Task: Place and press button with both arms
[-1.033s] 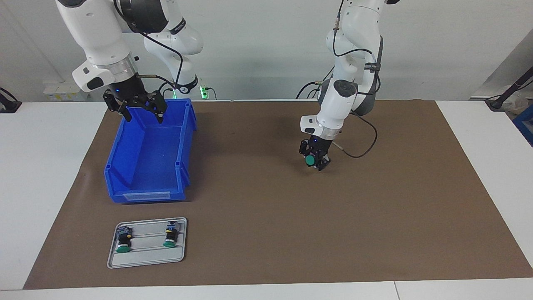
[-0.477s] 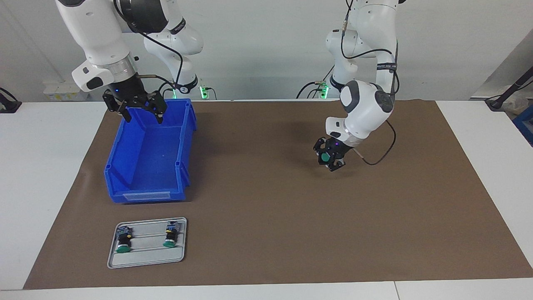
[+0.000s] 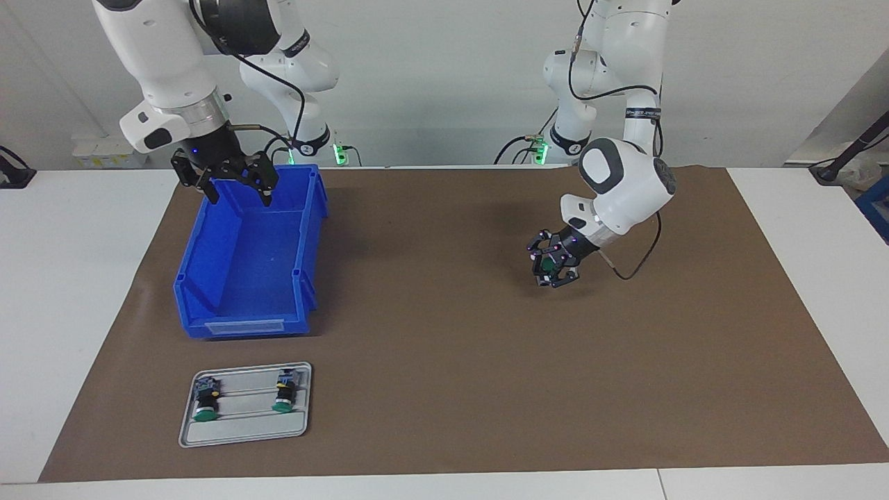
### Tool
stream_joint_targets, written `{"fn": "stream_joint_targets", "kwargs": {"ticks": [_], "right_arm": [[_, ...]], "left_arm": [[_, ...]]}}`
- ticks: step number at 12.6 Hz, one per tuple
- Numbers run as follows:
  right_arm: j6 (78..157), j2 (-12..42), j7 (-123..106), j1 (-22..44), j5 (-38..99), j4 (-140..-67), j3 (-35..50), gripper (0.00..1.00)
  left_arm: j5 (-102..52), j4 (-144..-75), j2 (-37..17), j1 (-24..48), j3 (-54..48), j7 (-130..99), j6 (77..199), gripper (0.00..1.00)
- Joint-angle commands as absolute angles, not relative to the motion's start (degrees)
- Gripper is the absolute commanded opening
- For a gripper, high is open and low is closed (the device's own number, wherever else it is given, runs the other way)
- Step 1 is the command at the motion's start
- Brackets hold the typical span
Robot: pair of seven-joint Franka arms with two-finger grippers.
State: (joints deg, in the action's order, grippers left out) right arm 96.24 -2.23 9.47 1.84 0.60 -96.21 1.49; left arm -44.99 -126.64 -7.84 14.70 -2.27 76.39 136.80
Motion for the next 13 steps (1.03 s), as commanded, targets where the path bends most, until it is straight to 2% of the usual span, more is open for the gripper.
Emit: {"fn": "stream_joint_targets", "kwargs": {"ticks": [1, 7, 13], "right_arm": [[97.65, -3.6, 8.61, 1.14, -0.35, -98.09, 1.85, 1.0], [97.65, -3.6, 8.61, 1.14, -0.35, -98.09, 1.85, 1.0], [97.73, -3.6, 8.61, 1.14, -0.35, -98.09, 1.85, 1.0]], "left_arm": [[-48.41, -128.41, -6.5, 15.82, -2.29, 77.96, 139.83, 0.12], [-50.01, -126.39, -6.24, 15.47, -2.29, 77.08, 139.75, 0.13], [-50.36, -125.68, -2.21, 14.77, -1.58, 69.36, 138.96, 0.13]]}}
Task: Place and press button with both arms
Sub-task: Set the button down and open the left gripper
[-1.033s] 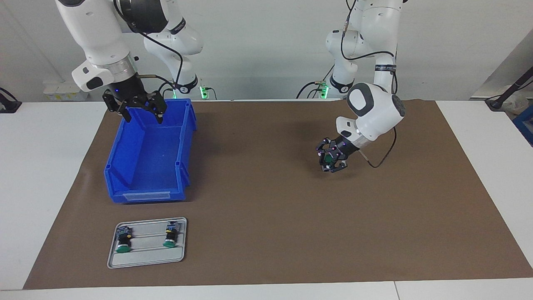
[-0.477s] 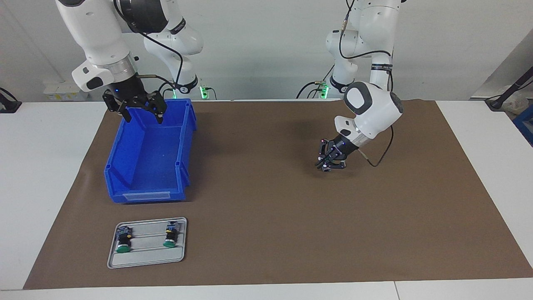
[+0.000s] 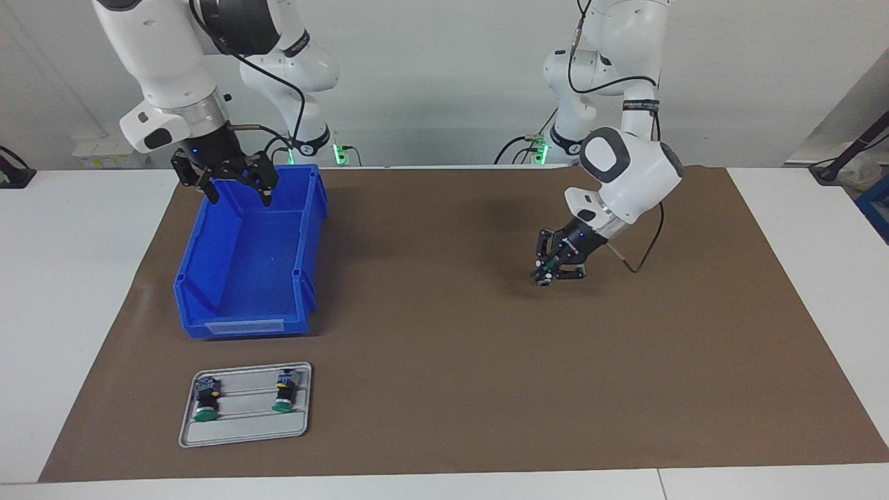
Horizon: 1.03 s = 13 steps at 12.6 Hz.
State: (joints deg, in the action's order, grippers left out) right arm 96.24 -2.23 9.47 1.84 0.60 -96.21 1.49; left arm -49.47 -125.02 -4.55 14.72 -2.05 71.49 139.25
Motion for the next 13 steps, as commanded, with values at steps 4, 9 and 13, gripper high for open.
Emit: {"fn": "stream_joint_targets", "kwargs": {"ticks": [4, 9, 13], "right_arm": [[97.73, -3.6, 8.61, 1.14, -0.35, -98.09, 1.85, 1.0], [97.73, -3.6, 8.61, 1.23, -0.35, -98.09, 1.93, 1.0], [97.73, -3.6, 8.61, 1.23, -0.35, -98.09, 1.93, 1.0]], "left_arm": [[-49.66, -126.03, 1.84, 12.49, -1.49, 61.9, 137.99, 0.04], [-46.78, -127.18, 2.9, 12.13, -1.49, 56.72, 137.02, 0.0], [-37.38, -123.14, 1.5, 13.18, -1.67, 39.94, 136.32, 0.0]]}}
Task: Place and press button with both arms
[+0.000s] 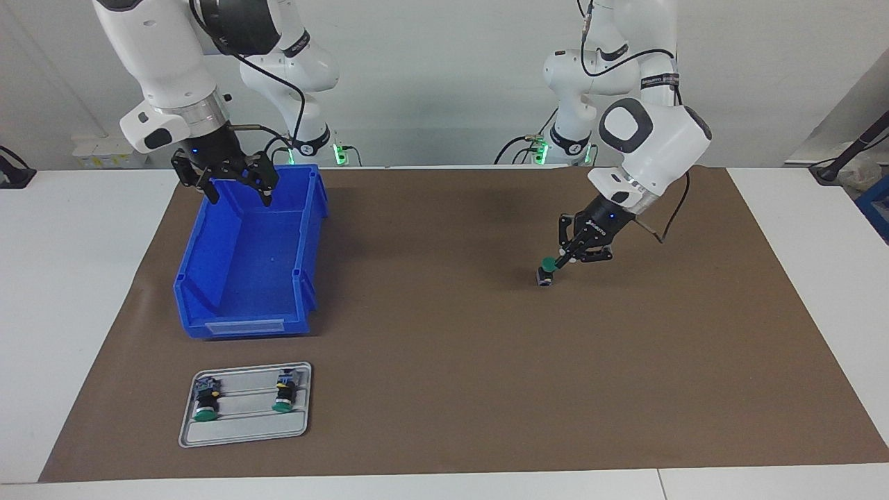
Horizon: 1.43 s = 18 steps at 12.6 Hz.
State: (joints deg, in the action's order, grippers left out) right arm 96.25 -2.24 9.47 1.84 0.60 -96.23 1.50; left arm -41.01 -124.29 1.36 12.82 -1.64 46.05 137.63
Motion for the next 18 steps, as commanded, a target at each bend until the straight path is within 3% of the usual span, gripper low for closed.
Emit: {"fn": "stream_joint_targets", "kwargs": {"ticks": [1, 4, 9, 14, 18], "right_arm": [[97.73, -3.6, 8.61, 1.23, -0.35, -98.09, 1.93, 1.0], [97.73, -3.6, 8.61, 1.23, -0.35, -98.09, 1.93, 1.0], [97.73, -3.6, 8.53, 1.23, -0.35, -98.09, 1.93, 1.0], [97.73, -3.6, 8.53, 1.23, -0.35, -98.09, 1.93, 1.0], [97.73, -3.6, 8.53, 1.23, -0.35, -98.09, 1.93, 1.0]], "left_arm": [[-33.53, -122.18, 1.32, 13.27, -1.84, 35.99, 133.71, 0.0], [-17.02, -115.33, 0.0, 15.1, -2.2, 20.62, 120.8, 0.0], [-9.32, -120.48, 2.45, 19.6, -2.2, 3.62, 116.64, 0.0], [-2.99, -123.48, 3.16, 21.36, -2.2, -3.16, 119.08, 0.0], [-2.99, -128.84, 2.64, 20.57, -2.11, -3.16, 130.51, 0.0]]}}
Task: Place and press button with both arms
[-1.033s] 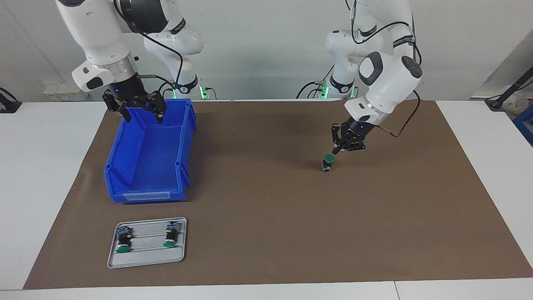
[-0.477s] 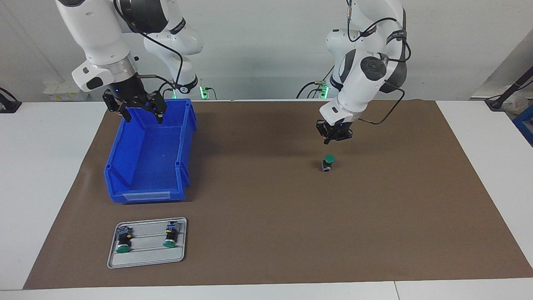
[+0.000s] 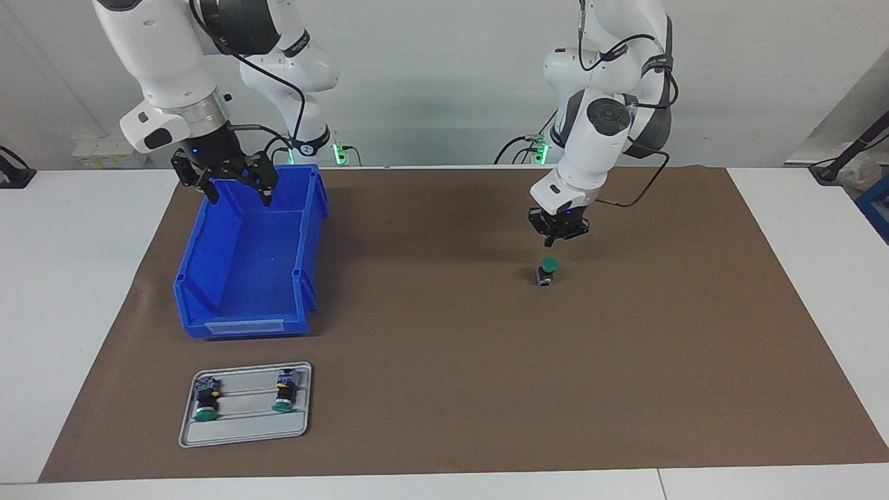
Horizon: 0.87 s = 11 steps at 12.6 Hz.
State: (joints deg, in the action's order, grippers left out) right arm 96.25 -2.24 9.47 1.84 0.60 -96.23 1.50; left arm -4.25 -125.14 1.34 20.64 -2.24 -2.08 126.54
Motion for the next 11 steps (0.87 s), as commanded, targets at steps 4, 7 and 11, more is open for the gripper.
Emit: {"fn": "stream_joint_targets", "kwargs": {"ticks": [4, 7, 11], "right_arm": [[97.73, -3.6, 8.53, 1.23, -0.35, -98.09, 1.93, 1.0], [97.73, -3.6, 8.53, 1.23, -0.35, -98.09, 1.93, 1.0], [97.73, -3.6, 8.53, 1.23, -0.35, -98.09, 1.93, 1.0]], "left_arm": [[-2.9, -128.94, 2.11, 19.69, -2.11, -3.08, 131.92, 0.0], [-2.9, -129.02, 1.33, 19.77, -2.11, -3.16, 133.15, 0.0], [-2.9, -129.2, -0.35, 20.48, -2.11, -3.16, 134.82, 0.0]]}}
